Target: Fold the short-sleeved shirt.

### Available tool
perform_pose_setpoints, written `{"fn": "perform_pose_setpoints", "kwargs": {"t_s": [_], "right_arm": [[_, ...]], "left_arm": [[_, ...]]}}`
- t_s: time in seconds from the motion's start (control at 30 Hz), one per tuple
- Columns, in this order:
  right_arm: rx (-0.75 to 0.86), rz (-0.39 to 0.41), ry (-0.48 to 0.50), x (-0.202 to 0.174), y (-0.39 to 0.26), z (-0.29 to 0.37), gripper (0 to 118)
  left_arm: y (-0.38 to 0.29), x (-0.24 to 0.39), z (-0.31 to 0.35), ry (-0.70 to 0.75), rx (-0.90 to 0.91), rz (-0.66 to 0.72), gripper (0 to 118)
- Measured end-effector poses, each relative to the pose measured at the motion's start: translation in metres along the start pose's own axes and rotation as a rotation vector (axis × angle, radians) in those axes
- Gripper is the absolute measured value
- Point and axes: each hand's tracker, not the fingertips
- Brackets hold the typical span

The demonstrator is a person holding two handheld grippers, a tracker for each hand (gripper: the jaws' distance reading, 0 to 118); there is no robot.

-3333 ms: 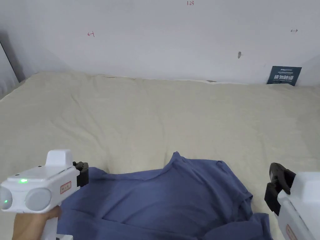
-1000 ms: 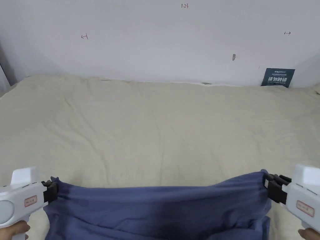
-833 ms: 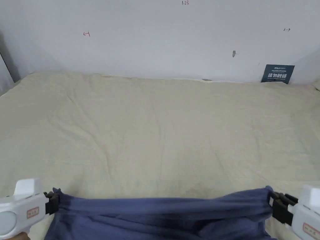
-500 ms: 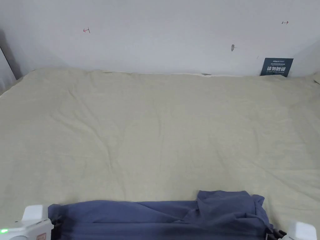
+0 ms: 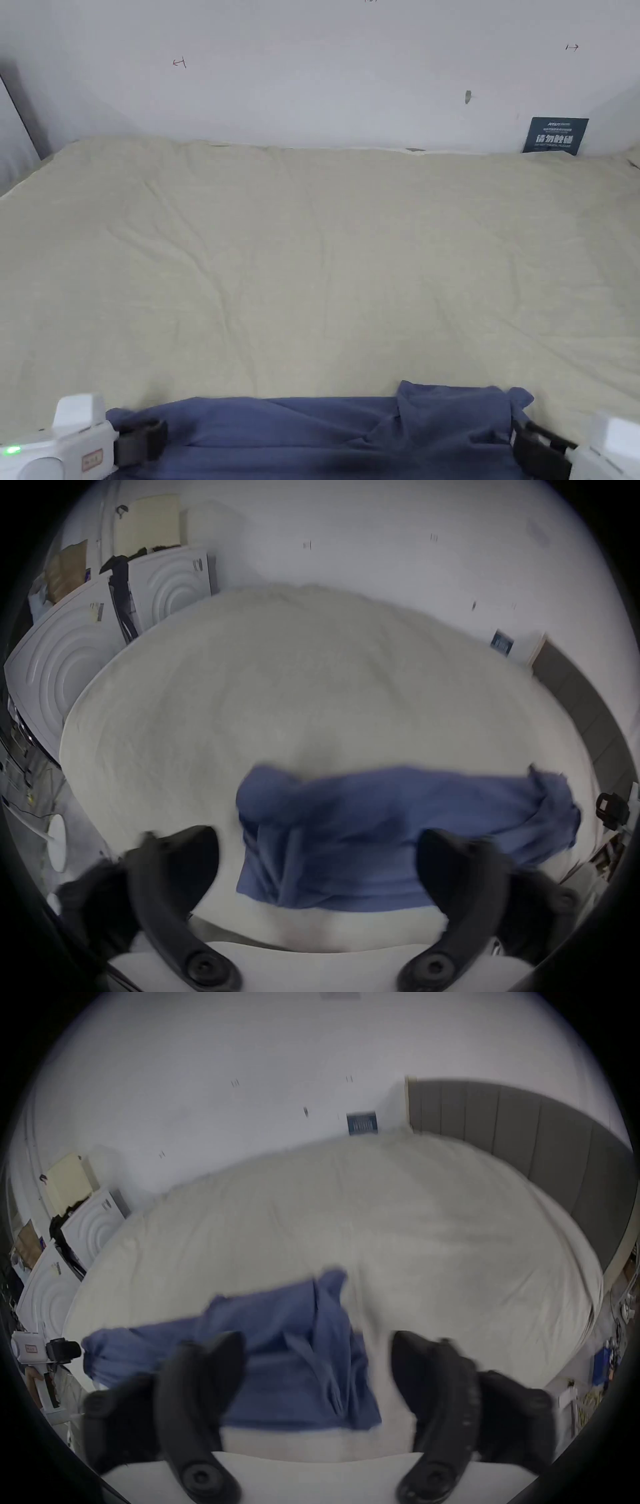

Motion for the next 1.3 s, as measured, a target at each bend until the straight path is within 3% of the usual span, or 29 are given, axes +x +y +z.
{"fn": "perform_pose_setpoints", "kwargs": {"t_s": [0.37,0.47,0.53,0.57,0.63,0.67,0.7,0.73,1.03,1.3], "right_arm": [[0.499,0.153,0.008,-0.063,0.096,0.078,104],[0.559,0.196,-0.019,-0.078,0.1,0.081,105],[0.572,0.213,-0.035,-0.088,0.098,0.083,103],[0.59,0.224,-0.038,-0.091,0.096,0.084,99],[0.606,0.232,-0.048,-0.095,0.092,0.085,69],[0.608,0.234,-0.053,-0.095,0.092,0.083,44],[0.609,0.233,-0.053,-0.095,0.091,0.082,12],[0.609,0.235,-0.056,-0.095,0.09,0.081,3],[0.594,0.229,-0.055,-0.093,0.089,0.075,1],[0.558,0.249,-0.049,-0.096,0.087,0.069,1]], "left_arm": [[0.076,0.07,0.099,-0.048,0.503,-0.036,115],[0.083,0.088,0.11,-0.037,0.615,-0.081,103],[0.084,0.099,0.114,-0.004,0.667,-0.105,86],[0.083,0.104,0.116,0.007,0.692,-0.116,78],[0.081,0.111,0.114,0.017,0.715,-0.128,48],[0.079,0.112,0.115,0.006,0.718,-0.13,27],[0.078,0.113,0.114,-0.009,0.726,-0.141,0],[0.078,0.114,0.114,-0.026,0.72,-0.143,0],[0.077,0.105,0.101,-0.08,0.64,-0.14,0],[0.08,0.021,0.051,-0.303,0.246,0.117,0]]}}
